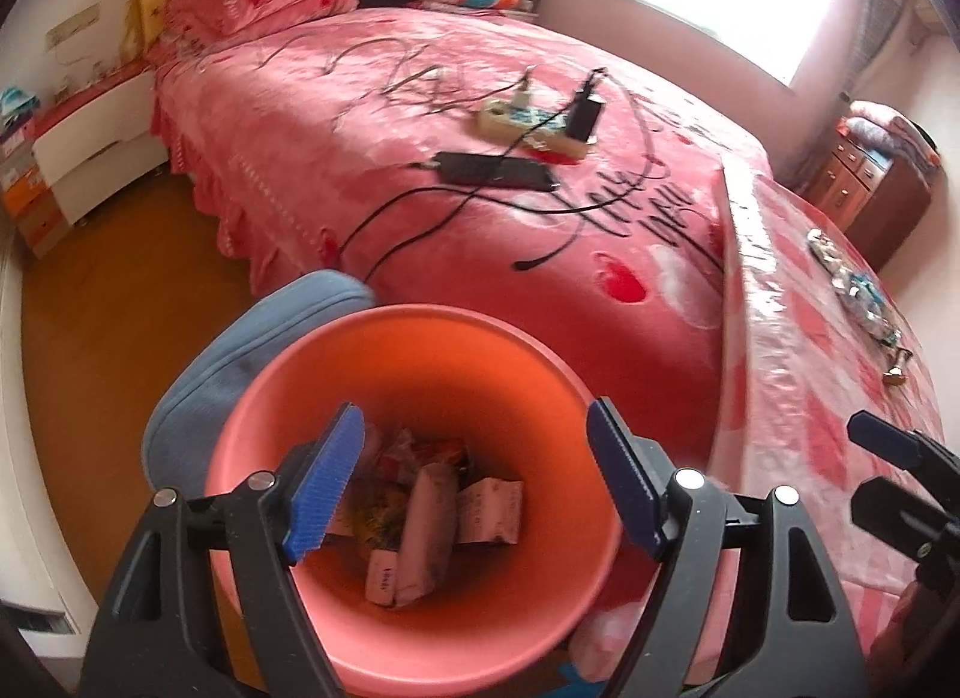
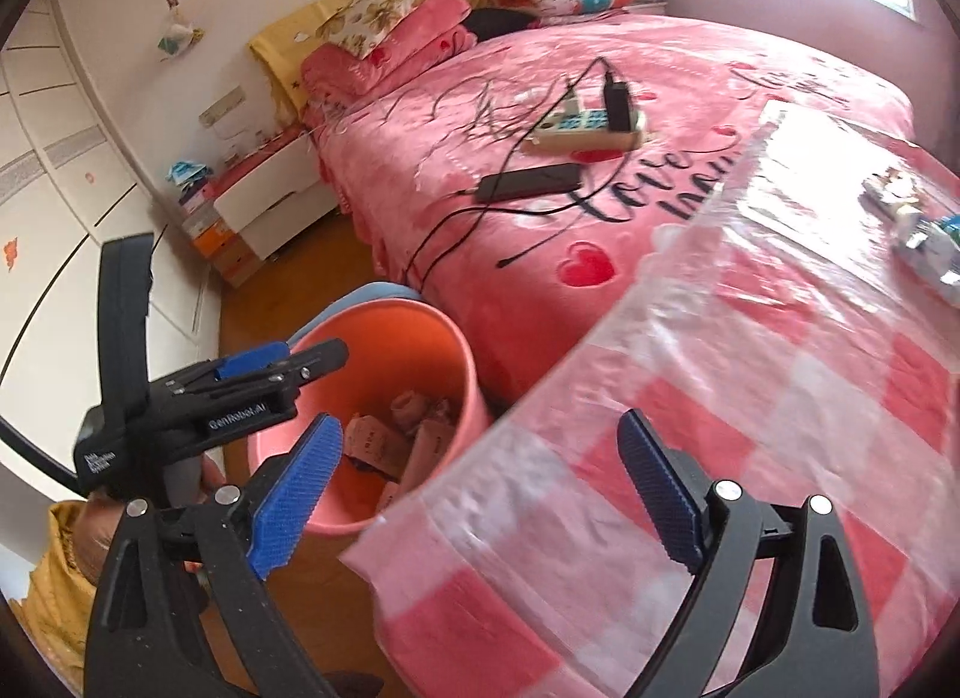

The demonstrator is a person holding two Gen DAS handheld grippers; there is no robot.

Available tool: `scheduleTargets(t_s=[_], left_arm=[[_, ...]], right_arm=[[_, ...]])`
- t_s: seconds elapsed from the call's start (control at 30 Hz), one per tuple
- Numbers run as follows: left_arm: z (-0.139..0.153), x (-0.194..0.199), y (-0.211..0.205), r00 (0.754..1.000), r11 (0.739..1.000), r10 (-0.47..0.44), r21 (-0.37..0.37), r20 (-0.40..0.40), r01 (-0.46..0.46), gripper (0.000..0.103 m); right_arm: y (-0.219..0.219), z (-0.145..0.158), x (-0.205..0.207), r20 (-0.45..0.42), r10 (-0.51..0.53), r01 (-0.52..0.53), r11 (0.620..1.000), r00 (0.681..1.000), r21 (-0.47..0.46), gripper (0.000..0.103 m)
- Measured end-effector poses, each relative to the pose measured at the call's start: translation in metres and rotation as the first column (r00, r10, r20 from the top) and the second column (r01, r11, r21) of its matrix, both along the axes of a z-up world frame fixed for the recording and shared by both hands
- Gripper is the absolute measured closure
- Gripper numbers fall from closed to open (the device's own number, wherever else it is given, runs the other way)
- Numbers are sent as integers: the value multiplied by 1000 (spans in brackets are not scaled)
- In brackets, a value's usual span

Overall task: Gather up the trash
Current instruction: 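Open both tools over the orange bucket to drop the tissue pack and paper bag, then move both tools back toward the remaining trash on the checked sheet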

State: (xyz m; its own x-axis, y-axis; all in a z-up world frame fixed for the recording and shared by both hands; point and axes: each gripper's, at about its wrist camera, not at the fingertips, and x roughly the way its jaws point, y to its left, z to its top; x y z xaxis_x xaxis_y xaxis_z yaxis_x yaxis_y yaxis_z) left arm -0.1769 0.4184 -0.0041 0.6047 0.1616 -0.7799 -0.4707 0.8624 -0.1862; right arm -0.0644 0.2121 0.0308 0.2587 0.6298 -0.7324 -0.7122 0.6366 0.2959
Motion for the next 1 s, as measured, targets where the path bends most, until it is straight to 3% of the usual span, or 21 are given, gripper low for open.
scheduleTargets(t_s=[0.63, 0.87, 1.0], left_arm=[[45, 56, -86, 978, 976, -207, 82, 35, 204, 26], [60, 101, -134, 941, 937, -335, 120, 42, 328, 26], [68, 139, -167, 903, 899, -426, 136, 54, 416, 26]], right_arm=[[-102, 15, 30, 18, -189, 188, 980, 982, 66, 11], [-156, 18, 59, -5, -282, 282, 957, 959, 66, 11], [-195, 19, 85, -8, -346, 346, 937, 938, 55, 11]])
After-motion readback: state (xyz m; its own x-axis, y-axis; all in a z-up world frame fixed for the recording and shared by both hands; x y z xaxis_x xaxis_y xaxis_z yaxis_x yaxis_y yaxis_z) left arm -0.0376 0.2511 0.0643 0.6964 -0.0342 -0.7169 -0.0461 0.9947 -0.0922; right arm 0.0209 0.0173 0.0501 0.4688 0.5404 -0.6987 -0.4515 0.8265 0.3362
